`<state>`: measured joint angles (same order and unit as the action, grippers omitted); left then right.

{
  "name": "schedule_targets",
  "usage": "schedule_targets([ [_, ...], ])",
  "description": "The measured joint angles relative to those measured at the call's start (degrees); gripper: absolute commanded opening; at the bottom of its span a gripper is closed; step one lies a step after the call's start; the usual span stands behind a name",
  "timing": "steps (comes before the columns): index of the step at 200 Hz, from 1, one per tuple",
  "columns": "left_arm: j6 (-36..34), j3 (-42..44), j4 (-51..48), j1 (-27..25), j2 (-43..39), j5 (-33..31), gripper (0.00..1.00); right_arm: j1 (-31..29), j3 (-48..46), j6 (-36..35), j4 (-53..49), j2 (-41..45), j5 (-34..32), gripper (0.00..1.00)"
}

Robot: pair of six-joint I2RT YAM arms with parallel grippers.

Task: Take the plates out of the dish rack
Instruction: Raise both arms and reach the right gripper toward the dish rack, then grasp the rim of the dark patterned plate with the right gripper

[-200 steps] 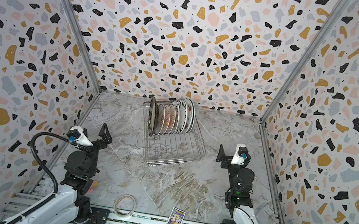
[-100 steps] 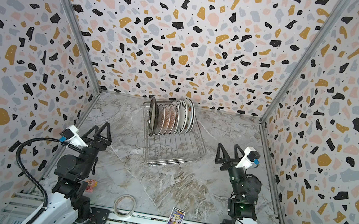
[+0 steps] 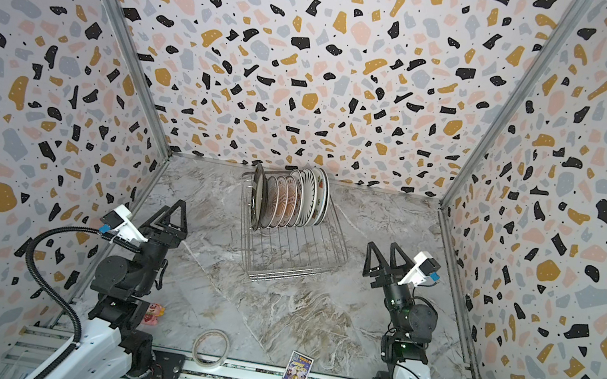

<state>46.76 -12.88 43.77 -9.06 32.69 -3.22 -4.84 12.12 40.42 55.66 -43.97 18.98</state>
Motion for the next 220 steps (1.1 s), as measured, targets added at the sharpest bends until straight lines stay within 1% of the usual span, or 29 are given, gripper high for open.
schedule_targets([
  [13, 0.5, -0.1, 0.4, 0.0, 0.1, -0.1, 1.0, -1.1, 4.3, -1.2, -2.3, -4.8, 1.2, 0.99],
  [28, 1.4, -0.6, 0.1, 0.0, 1.1, 0.3, 1.0, -4.0, 9.9, -3.6, -4.7, -10.6, 2.0, 0.99],
  [39, 1.7, -2.0, -0.1, 0.0, 2.9, 1.9, 1.0, -6.6, 13.9, -5.9, -7.4, -13.9, 1.9, 0.99],
  [53, 1.7, -4.4, 0.3, 0.0, 5.9, 4.7, 1.0, -10.8, 19.7, -9.3, -11.9, -18.1, 0.1, 0.99],
  [72, 1.8, -5.8, 2.3, 0.0, 9.6, 7.3, 1.0, -17.7, 26.8, -14.6, -17.4, -23.3, -5.1, 0.99],
  [89, 1.9, -5.6, 3.1, -0.2, 11.0, 7.3, 1.0, -23.5, 33.0, -18.5, -22.1, -28.1, -10.7, 0.99],
  [112, 1.2, -5.4, 3.3, -0.9, 11.5, 6.7, 1.0, -29.4, 41.4, -22.0, -27.1, -35.3, -19.5, 0.99],
  [131, 0.1, -5.4, 3.2, -1.7, 11.5, 6.3, 1.0, -33.1, 46.5, -25.5, -30.6, -40.6, -24.4, 0.99],
  [156, -1.3, -5.4, 3.0, -2.3, 12.2, 6.2, 0.99, -36.2, 56.8, -29.0, -38.3, -48.6, -28.8, 0.99],
  [173, -2.4, -5.4, 3.0, -2.3, 12.3, 6.2, 0.99, -37.2, 62.2, -30.0, -42.4, -52.3, -30.0, 0.99],
  [203, -4.2, -5.4, 3.0, -2.3, 11.9, 6.2, 1.0, -36.8, 63.0, -30.5, -45.0, -53.2, -26.2, 0.99],
  [220, -4.6, -5.4, 3.0, -2.4, 11.8, 6.2, 1.0, -37.3, 64.2, -30.4, -46.4, -54.4, -26.7, 1.0],
])
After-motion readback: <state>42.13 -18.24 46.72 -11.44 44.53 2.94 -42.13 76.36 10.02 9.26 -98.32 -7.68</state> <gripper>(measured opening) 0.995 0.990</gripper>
